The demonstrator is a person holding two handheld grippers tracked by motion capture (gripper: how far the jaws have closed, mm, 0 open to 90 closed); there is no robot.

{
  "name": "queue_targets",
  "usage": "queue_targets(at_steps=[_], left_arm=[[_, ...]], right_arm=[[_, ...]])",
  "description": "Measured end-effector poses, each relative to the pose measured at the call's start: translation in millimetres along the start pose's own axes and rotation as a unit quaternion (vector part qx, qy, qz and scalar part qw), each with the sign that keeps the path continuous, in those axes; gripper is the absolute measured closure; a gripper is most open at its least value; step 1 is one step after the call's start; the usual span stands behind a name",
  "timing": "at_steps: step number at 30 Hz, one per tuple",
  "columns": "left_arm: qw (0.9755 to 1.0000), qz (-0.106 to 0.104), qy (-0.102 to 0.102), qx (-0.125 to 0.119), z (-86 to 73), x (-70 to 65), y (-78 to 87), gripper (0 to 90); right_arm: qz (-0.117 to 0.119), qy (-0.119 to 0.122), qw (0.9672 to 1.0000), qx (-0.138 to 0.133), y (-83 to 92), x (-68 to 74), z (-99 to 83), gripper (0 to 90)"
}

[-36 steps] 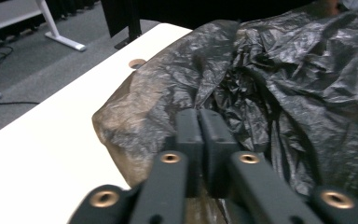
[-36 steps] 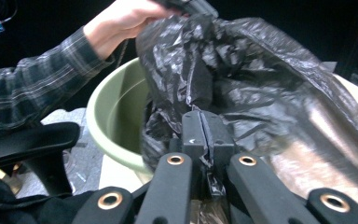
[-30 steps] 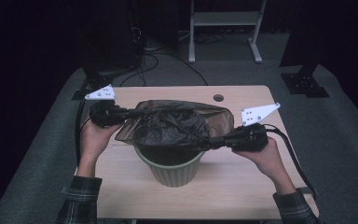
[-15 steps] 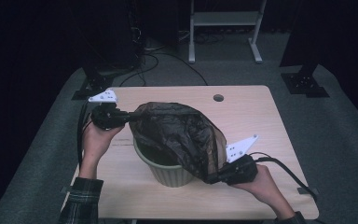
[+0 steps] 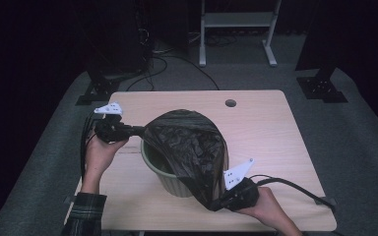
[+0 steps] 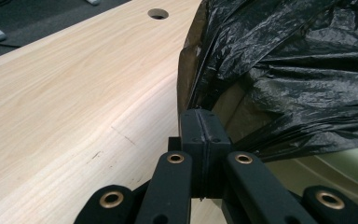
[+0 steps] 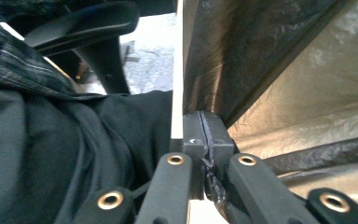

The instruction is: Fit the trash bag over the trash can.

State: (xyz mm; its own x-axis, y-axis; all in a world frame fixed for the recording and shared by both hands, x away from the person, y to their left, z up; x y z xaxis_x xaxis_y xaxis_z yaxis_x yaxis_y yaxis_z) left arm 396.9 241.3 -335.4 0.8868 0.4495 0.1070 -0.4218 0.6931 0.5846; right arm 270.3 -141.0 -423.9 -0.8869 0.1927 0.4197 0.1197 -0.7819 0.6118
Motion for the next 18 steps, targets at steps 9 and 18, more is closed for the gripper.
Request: queue_targets(at_steps=[9, 18], left_arm=[[0.9999, 0.004, -0.003, -0.009, 1.2, 1.9, 9.8, 90.0], [0.9997, 0.001, -0.006, -0.022, 1.9, 2.1, 14.5, 90.0]], right_arm=[[-0.062, 0.033, 0.9858, -0.153, 79.1, 11.6, 33.1, 66.4], [-0.167, 0.026, 0.9594, -0.226, 109.0, -24.9, 95.4, 66.1]])
Point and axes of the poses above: each handheld gripper's, and its own axes: y roughly backward along the jaws, z roughly out of its top, x roughly to its left, the point moved 1 cm from there along -y, roughly forward along the jaws, and after that the axes turned 15 degrees about -y, right-handed, at the moved point
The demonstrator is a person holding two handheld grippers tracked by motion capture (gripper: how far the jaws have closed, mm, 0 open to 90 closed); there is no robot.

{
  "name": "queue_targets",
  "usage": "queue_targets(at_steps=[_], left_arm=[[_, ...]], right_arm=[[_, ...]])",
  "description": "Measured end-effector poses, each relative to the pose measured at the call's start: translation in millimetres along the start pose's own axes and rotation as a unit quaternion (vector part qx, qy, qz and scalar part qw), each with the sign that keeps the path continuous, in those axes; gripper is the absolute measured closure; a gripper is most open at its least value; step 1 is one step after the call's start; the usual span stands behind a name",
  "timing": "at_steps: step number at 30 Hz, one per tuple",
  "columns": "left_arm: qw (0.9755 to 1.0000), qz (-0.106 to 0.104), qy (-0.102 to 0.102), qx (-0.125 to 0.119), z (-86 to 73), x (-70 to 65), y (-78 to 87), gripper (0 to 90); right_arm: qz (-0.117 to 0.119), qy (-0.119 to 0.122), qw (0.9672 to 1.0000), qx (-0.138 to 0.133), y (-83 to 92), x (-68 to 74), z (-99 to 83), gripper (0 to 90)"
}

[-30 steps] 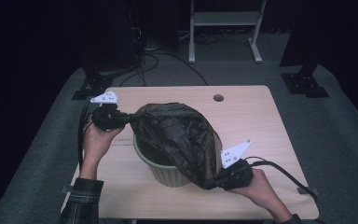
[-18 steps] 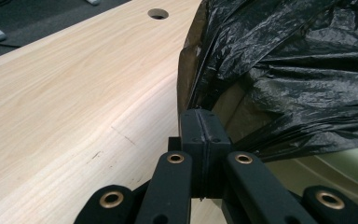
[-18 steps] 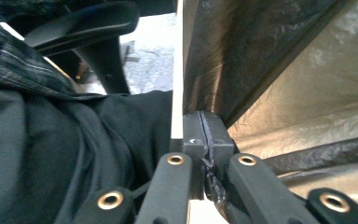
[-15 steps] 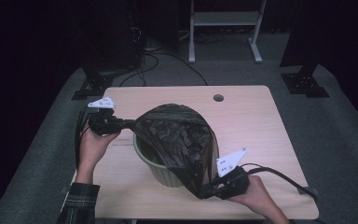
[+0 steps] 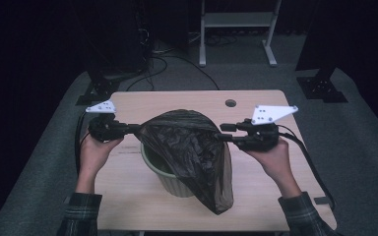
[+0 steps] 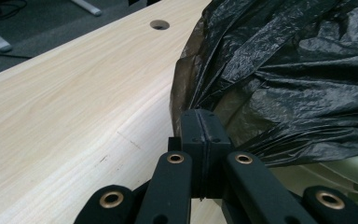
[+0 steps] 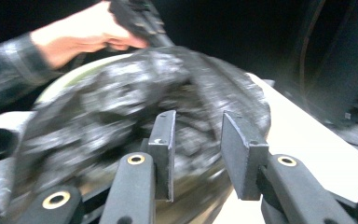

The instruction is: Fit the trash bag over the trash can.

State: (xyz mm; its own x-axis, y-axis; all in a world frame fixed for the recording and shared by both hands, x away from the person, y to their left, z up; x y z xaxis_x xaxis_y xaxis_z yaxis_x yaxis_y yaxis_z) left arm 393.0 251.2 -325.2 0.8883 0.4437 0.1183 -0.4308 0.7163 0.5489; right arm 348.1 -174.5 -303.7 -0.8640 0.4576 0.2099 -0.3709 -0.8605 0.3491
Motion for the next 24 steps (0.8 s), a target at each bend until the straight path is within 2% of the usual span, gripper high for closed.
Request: queue_targets(at_steps=[3, 5, 6, 12, 16, 19, 21, 22, 23, 24], left_arm=[[1.0000, 0.001, -0.001, -0.002, 0.5, 0.0, 2.7, 90.0], [1.0000, 0.003, -0.003, -0.005, 0.8, -0.3, 5.3, 90.0], [1.0000, 0.003, -0.004, -0.005, 0.9, -0.3, 6.5, 90.0], [0.9999, 0.010, 0.002, -0.006, -1.8, 4.5, 6.3, 90.0], [0.9999, 0.005, 0.009, -0.003, -5.6, 7.7, -1.4, 90.0], [0.9999, -0.004, 0.014, 0.005, -8.6, 8.8, -11.5, 90.0], [0.9998, -0.004, 0.014, 0.015, -9.6, 8.6, -16.8, 90.0], [0.9994, 0.003, 0.013, 0.031, -10.9, 9.0, -19.3, 90.0], [0.9992, 0.005, 0.014, 0.036, -12.0, 9.3, -20.3, 90.0], [0.9991, 0.001, 0.018, 0.038, -14.2, 9.7, -20.8, 90.0]], right_arm=[[-0.022, 0.002, 0.9995, 0.023, -18.4, -9.8, 4.8, 73.2], [-0.030, -0.002, 0.9989, 0.035, -27.3, -15.3, 5.2, 86.6], [-0.031, -0.001, 0.9989, 0.037, -30.6, -18.1, 5.3, 89.1], [-0.063, -0.026, 0.9976, 0.013, -44.7, -42.2, 11.6, 90.0], [-0.078, -0.070, 0.9945, -0.003, -56.0, -69.0, 11.9, 89.9], [-0.082, -0.095, 0.9920, 0.012, -72.1, -86.4, 4.1, 89.9], [-0.086, -0.107, 0.9902, 0.026, -84.3, -92.2, -3.1, 89.9], [-0.092, -0.109, 0.9891, 0.035, -89.3, -94.0, -6.5, 90.0], [-0.107, -0.110, 0.9868, 0.050, -95.2, -96.9, -11.2, 89.9], [-0.112, -0.114, 0.9854, 0.060, -98.4, -99.0, -14.5, 89.9]])
Point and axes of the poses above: each handheld gripper's, and its own axes: y roughly backward along the jaws, z roughly out of its top, x roughly to its left, the point moved 1 cm from there along -y, roughly forward along the jaws, and after that the axes turned 15 degrees about -y, right-handed, at the moved point
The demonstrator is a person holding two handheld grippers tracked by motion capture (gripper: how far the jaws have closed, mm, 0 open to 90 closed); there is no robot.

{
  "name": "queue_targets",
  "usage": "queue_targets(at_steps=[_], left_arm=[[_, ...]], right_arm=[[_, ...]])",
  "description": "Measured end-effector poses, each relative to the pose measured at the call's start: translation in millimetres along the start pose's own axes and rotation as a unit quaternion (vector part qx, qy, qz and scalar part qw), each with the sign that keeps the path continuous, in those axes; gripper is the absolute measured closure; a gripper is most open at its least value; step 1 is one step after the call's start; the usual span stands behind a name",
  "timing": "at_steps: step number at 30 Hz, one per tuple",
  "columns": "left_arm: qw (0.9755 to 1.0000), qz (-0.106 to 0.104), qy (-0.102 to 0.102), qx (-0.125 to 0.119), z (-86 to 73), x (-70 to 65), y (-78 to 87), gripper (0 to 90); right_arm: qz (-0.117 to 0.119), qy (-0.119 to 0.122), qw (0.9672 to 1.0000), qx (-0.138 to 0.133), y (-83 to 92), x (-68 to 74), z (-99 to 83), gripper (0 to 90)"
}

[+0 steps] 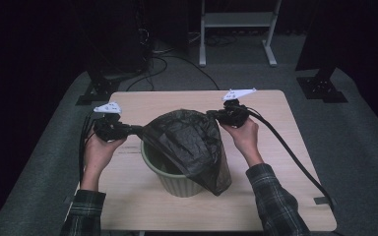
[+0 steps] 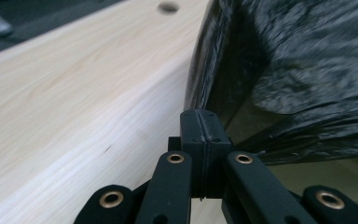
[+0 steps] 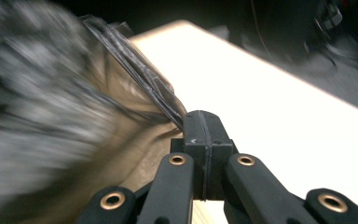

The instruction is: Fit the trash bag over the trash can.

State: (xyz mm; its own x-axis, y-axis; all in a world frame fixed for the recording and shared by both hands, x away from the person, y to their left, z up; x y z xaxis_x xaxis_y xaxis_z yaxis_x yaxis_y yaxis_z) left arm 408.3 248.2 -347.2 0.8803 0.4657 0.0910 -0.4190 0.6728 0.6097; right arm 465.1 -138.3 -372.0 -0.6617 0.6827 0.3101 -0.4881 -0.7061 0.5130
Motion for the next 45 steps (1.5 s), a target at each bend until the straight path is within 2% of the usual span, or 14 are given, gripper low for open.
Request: queue_targets(at_steps=[3, 4, 7, 10, 12, 14, 18, 21, 23, 27, 30, 34, 36, 45], left_arm=[[1.0000, 0.000, 0.007, 0.005, -7.4, -0.6, 0.9, 90.0], [1.0000, -0.002, 0.008, 0.001, -9.2, -0.6, 2.0, 90.0], [0.9999, -0.003, 0.008, -0.015, -9.8, -1.7, 6.1, 90.0], [0.9997, -0.006, 0.003, -0.022, -6.9, -3.0, 8.8, 90.0], [0.9996, -0.006, -0.001, -0.026, -4.6, -4.9, 10.7, 90.0], [0.9994, -0.009, -0.003, -0.033, -3.7, -6.3, 12.9, 90.0], [0.9994, -0.007, -0.005, -0.032, -3.0, -8.5, 15.5, 90.0], [0.9994, -0.008, -0.006, -0.033, -2.5, -10.2, 16.9, 90.0], [0.9994, -0.007, -0.007, -0.033, -2.0, -11.5, 17.7, 89.9], [0.9993, -0.009, -0.010, -0.034, -1.1, -14.1, 19.5, 90.0], [0.9993, -0.010, -0.012, -0.034, -0.8, -15.4, 20.2, 90.0], [0.9993, -0.010, -0.015, -0.034, -0.5, -16.6, 21.5, 90.0], [0.9993, -0.010, -0.015, -0.033, -0.6, -17.7, 22.8, 90.0], [0.9992, -0.012, -0.016, -0.035, -4.7, -28.9, 32.0, 90.0]], right_arm=[[-0.016, 0.009, 0.9992, 0.035, -7.4, -1.7, -9.0, 89.9], [-0.010, 0.007, 0.9993, 0.036, -6.6, -1.0, -9.7, 89.7], [0.003, 0.005, 1.0000, 0.003, 10.2, 5.2, -4.2, 76.1], [0.014, 0.011, 0.9992, -0.037, 34.4, 15.7, 5.7, 70.8], [0.031, 0.014, 0.9978, -0.058, 54.2, 26.3, 12.6, 67.8], [0.062, 0.013, 0.9952, -0.074, 73.1, 38.6, 16.0, 64.5], [0.104, 0.025, 0.9918, -0.069, 96.0, 67.9, 14.1, 57.7], [0.144, 0.022, 0.9877, -0.056, 97.2, 86.8, 10.9, 49.9], [0.152, 0.022, 0.9871, -0.044, 92.7, 95.0, 10.3, 43.6], [0.174, 0.008, 0.9840, -0.040, 82.0, 101.8, 8.7, 39.9], [0.183, 0.001, 0.9829, -0.023, 74.0, 102.7, 6.1, 43.6], [0.183, 0.024, 0.9828, -0.002, 68.8, 107.8, 0.2, 77.3], [0.189, 0.037, 0.9812, -0.001, 70.4, 112.1, -2.4, 88.4], [0.235, 0.081, 0.9686, -0.003, 86.6, 153.9, -31.5, 89.4]])
Point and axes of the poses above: each handheld gripper's, and its own axes: y roughly backward along the jaws, z roughly out of its top, x roughly to its left, the point moved 1 cm from there along -y, roughly forward along the jaws, and after that the axes turned 15 degrees about -y, right-handed, at the moved point
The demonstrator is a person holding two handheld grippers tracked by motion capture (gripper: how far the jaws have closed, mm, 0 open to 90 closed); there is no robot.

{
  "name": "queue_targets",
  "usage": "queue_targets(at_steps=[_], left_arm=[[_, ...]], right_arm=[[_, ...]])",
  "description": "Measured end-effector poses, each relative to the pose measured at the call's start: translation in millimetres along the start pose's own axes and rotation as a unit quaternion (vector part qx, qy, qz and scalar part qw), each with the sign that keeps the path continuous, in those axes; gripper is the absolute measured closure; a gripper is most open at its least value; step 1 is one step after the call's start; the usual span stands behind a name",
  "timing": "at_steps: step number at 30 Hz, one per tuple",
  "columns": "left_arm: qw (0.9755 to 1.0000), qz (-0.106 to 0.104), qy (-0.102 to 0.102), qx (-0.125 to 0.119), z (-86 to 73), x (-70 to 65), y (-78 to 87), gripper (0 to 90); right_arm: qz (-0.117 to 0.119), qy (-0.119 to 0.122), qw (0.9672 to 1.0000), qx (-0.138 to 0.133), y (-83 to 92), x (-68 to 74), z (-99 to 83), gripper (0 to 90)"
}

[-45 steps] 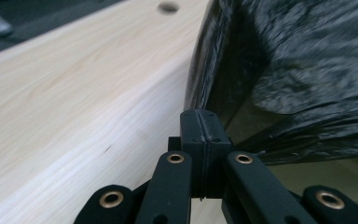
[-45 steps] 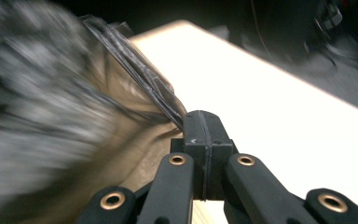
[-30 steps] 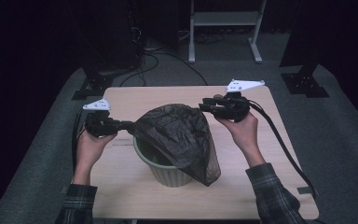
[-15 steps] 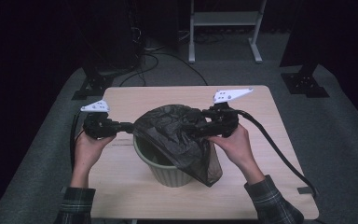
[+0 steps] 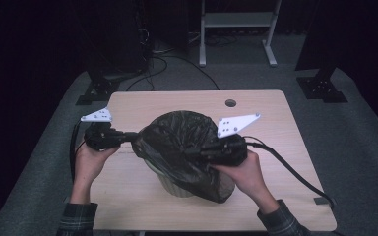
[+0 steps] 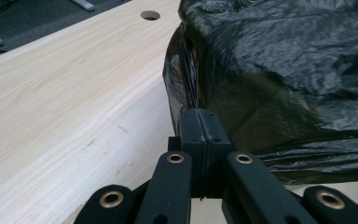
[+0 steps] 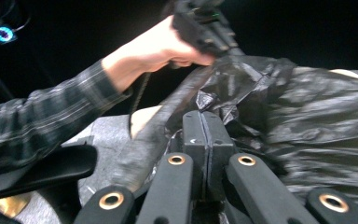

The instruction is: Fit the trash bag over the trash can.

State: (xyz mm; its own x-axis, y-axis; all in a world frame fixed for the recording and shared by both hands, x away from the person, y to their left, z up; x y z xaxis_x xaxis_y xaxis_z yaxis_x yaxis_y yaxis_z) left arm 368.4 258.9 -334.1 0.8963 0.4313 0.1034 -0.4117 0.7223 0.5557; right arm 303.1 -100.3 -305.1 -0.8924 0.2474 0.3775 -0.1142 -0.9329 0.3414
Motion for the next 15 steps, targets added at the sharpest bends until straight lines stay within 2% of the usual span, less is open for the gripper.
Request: queue_targets(at_steps=[3, 7, 9, 12, 14, 15], left_arm=[[1.0000, 0.000, 0.003, 0.001, -4.5, -1.8, 0.8, 90.0], [0.9997, 0.006, 0.014, 0.017, -15.1, 0.4, -1.7, 90.0], [0.9994, 0.006, 0.021, 0.025, -22.6, 2.5, -6.0, 90.0], [0.9987, 0.005, 0.031, 0.041, -32.5, 5.3, -15.6, 90.0], [0.9982, 0.002, 0.034, 0.049, -36.4, 6.5, -22.7, 90.0], [0.9981, 0.001, 0.034, 0.051, -37.1, 6.6, -25.2, 90.0]], right_arm=[[0.016, 0.013, 0.9998, 0.008, -7.8, 16.0, -11.7, 89.3], [0.009, 0.029, 0.9992, 0.025, -17.0, 24.6, -25.3, 89.3], [0.020, 0.040, 0.9985, 0.032, -22.3, 30.5, -31.1, 89.3], [0.030, 0.042, 0.9977, 0.043, -29.1, 35.3, -38.0, 89.2], [0.023, 0.047, 0.9974, 0.050, -32.1, 35.0, -41.2, 85.0], [0.021, 0.048, 0.9974, 0.050, -31.5, 34.9, -41.0, 78.2]])
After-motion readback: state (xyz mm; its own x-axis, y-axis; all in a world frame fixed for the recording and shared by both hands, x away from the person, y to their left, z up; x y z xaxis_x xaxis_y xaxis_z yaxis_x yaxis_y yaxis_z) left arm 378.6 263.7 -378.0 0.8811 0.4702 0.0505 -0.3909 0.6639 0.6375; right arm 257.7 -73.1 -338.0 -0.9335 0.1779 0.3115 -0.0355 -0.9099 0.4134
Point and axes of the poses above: each handheld gripper's, and its own axes: y roughly backward along the jaws, z roughly out of its top, x roughly to its left, the point moved 1 cm from there along -y, roughly forward along the jaws, and after that the axes turned 15 degrees about -y, right-handed, at the moved point
